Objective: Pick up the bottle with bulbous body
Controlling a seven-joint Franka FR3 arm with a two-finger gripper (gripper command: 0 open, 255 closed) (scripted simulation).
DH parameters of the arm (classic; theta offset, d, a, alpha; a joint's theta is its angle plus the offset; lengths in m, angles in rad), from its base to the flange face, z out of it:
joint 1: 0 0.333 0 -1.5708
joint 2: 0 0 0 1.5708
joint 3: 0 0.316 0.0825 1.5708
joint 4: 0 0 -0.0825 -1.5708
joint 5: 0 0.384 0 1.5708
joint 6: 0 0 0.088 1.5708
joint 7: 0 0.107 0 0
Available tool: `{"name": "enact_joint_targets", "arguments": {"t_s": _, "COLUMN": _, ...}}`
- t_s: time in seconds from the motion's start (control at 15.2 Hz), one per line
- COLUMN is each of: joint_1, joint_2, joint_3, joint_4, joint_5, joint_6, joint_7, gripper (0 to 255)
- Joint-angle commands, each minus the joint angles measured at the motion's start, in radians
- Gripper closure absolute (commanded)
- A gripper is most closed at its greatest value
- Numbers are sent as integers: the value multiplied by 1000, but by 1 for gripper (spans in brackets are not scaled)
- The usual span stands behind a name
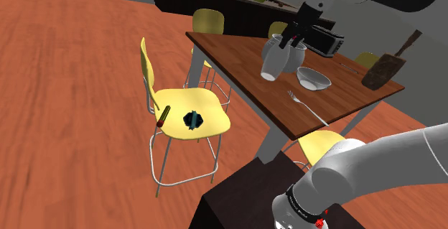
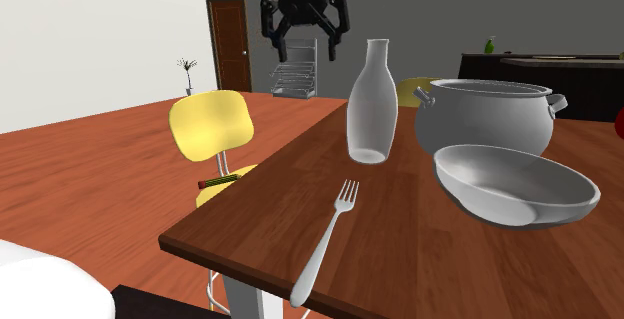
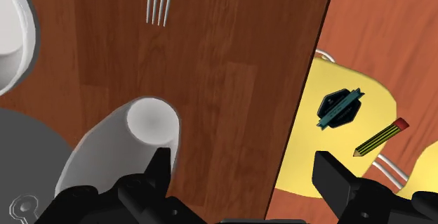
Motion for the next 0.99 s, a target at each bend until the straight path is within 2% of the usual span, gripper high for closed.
{"name": "enact_joint_targets", "arguments": {"t_s": 0.0, "joint_1": 1, "joint_2": 72, "joint_3": -37, "joint_4": 85, "joint_5": 14, "joint_6": -13, "joint_7": -40, "gripper": 0}}
{"name": "enact_joint_targets", "arguments": {"t_s": 0.33, "joint_1": -5, "joint_2": 264, "joint_3": -137, "joint_4": 322, "joint_5": 82, "joint_6": -68, "joint_7": -156, "gripper": 0}}
{"name": "enact_joint_targets", "arguments": {"t_s": 0.59, "joint_1": -37, "joint_2": 452, "joint_3": -221, "joint_4": 558, "joint_5": 181, "joint_6": -143, "joint_7": -261, "gripper": 0}}
{"name": "enact_joint_targets", "arguments": {"t_s": 0.66, "joint_1": -42, "joint_2": 463, "joint_3": -223, "joint_4": 571, "joint_5": 188, "joint_6": -148, "joint_7": -266, "gripper": 0}}
{"name": "enact_joint_targets", "arguments": {"t_s": 0.92, "joint_1": -38, "joint_2": 432, "joint_3": -215, "joint_4": 481, "joint_5": 171, "joint_6": -85, "joint_7": -259, "gripper": 0}}
